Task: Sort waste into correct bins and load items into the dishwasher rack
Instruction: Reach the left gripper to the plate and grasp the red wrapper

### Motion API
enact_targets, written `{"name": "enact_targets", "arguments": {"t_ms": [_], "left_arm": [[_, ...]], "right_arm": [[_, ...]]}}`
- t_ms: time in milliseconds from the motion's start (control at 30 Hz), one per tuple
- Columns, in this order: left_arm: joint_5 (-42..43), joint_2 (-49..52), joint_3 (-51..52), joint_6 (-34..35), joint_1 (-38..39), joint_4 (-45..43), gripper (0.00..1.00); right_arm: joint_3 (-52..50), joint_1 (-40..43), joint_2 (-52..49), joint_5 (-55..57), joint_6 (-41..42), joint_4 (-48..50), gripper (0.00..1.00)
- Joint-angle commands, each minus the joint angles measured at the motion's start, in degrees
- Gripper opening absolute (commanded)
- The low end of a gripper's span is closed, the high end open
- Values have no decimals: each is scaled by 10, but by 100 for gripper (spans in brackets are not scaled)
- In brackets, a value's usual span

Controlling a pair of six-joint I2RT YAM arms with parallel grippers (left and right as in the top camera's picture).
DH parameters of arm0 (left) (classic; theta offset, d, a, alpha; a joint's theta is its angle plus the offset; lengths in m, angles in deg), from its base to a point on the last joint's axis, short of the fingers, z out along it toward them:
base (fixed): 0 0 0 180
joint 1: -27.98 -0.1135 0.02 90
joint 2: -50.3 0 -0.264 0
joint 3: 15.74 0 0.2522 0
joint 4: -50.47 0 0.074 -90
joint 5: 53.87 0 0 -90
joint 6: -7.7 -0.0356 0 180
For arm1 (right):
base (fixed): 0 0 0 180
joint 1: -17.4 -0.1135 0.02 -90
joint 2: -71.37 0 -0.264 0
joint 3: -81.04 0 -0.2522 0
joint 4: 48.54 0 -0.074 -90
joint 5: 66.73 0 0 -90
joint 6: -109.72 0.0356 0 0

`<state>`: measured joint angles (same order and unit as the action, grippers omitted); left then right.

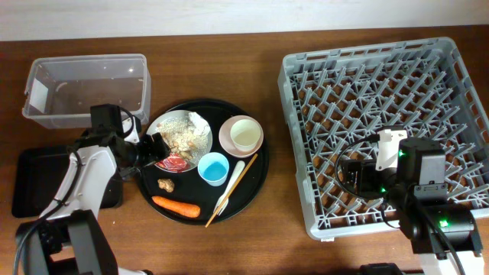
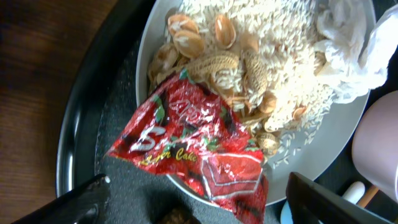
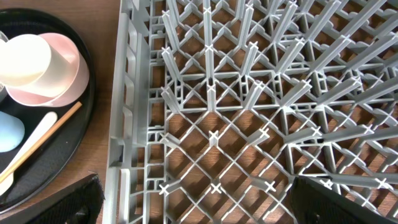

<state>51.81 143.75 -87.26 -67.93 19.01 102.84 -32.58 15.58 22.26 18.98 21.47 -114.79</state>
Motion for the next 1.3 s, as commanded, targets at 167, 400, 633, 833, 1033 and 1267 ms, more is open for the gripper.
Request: {"name": "enact_targets", "arguments": {"t_ms": [167,400,633,833,1033,1267], "left_arm": [[9,24,-8,2,-2,-19,80],[-25,24,-7,2,-2,-3,76],[-35,24,-7,2,-2,-29,76],[-35,26,-4,2,-2,-40,76],[-35,31,-4,2,-2,-46,68],[-35,31,-4,2,-2,-45,41]], "right_arm": [[12,-4,0,5,6,-1,99],[12,-4,0,5,6,-1,99],[12,-4,0,5,6,-1,99],[12,-4,0,5,6,-1,99],[12,-4,0,5,6,-3,98],[12,-4,0,5,6,-5,99]]}}
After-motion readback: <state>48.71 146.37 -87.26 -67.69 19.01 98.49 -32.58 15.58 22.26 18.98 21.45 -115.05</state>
